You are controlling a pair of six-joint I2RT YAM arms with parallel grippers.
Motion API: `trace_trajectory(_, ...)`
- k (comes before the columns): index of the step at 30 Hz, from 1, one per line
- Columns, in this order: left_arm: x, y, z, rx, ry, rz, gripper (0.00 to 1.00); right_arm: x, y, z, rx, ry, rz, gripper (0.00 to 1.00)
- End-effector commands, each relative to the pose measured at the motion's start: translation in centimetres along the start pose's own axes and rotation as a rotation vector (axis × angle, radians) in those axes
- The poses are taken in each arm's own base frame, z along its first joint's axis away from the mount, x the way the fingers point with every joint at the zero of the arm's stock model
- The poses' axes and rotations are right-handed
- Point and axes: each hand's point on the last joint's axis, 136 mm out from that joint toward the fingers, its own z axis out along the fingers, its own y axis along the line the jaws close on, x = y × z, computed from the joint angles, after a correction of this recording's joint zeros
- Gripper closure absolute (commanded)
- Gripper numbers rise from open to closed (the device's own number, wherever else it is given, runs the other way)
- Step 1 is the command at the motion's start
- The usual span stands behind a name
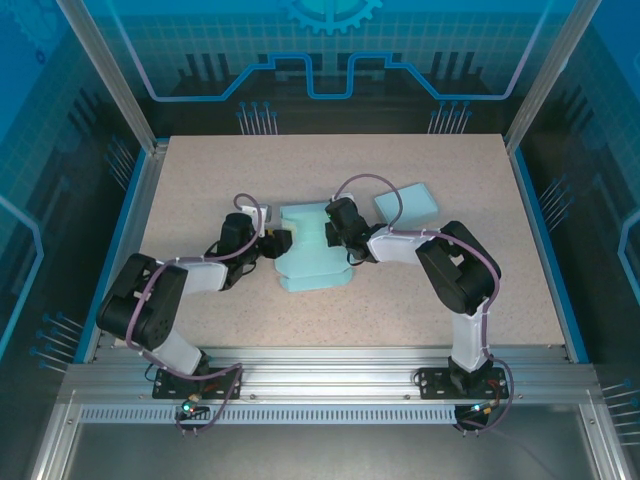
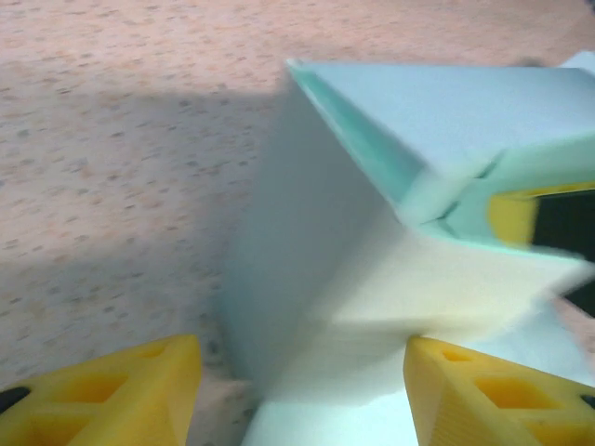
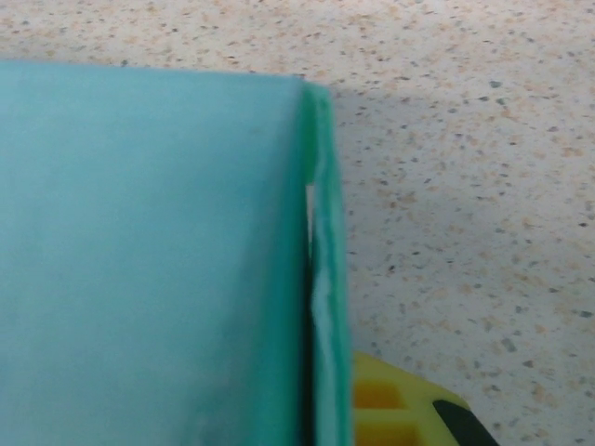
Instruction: Fold the paper box
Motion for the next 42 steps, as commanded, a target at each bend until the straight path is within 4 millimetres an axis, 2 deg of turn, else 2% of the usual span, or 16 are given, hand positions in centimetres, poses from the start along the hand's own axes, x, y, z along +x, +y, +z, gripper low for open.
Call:
trace_trajectory(1,-1.1,-2.9,0.2,0.133,-0.038,0.064,0.38,3.7,0.9,0.2,-0.036,0.128,-0.053,0.97)
trace_trajectory(4,-1.4,-3.7,0.2,0.177,-0.042,0.077,0.34,3.6,0.9,0.2,-0.037,0.127,-0.053,0.97)
trace_trajectory(11,-0.9,-2.1,0.8,0.097,-0.029,0.070,0.42,3.7,0.8,0.1,-0.035,0.129,-0.054,0.97)
trace_trajectory(18,-1.9,0.4,1.5,-0.042,-0.079,0.076,0.56,3.9,1.0,0.2,-0.042,0.133,-0.055,0.97)
trace_trajectory(21,-2.9,1.7,1.7,-0.116,-0.133,0.051,0.67,4.1,0.9,0.2,-0.040,0.136,-0.056,0.97)
trace_trajectory(26,-3.3,2.2,2.5,-0.143,-0.164,0.029,0.67,4.2,0.7,-0.1,-0.032,0.135,-0.063,0.97)
trace_trajectory(31,-2.8,3.0,3.1,-0.206,-0.156,-0.001,0.68,4.6,0.5,-0.1,-0.027,0.145,-0.066,0.97)
trace_trajectory(32,-2.8,3.1,3.0,-0.214,-0.162,-0.016,0.68,4.6,0.5,-0.1,-0.026,0.148,-0.067,0.97)
trace_trajectory(36,-3.6,3.1,2.4,-0.234,-0.180,-0.084,0.90,4.2,0.5,-0.3,-0.017,0.156,-0.070,0.97)
trace_trajectory(37,-3.7,2.9,2.2,-0.232,-0.171,-0.094,0.93,4.1,0.6,-0.5,-0.013,0.161,-0.074,0.97)
trace_trajectory(39,-4.2,2.1,1.7,-0.226,-0.139,-0.109,0.94,3.9,0.6,-0.9,-0.005,0.184,-0.085,0.97)
trace_trajectory(42,-3.7,2.0,0.3,-0.286,-0.020,-0.193,0.93,3.6,0.1,-1.9,0.045,0.244,-0.108,0.97)
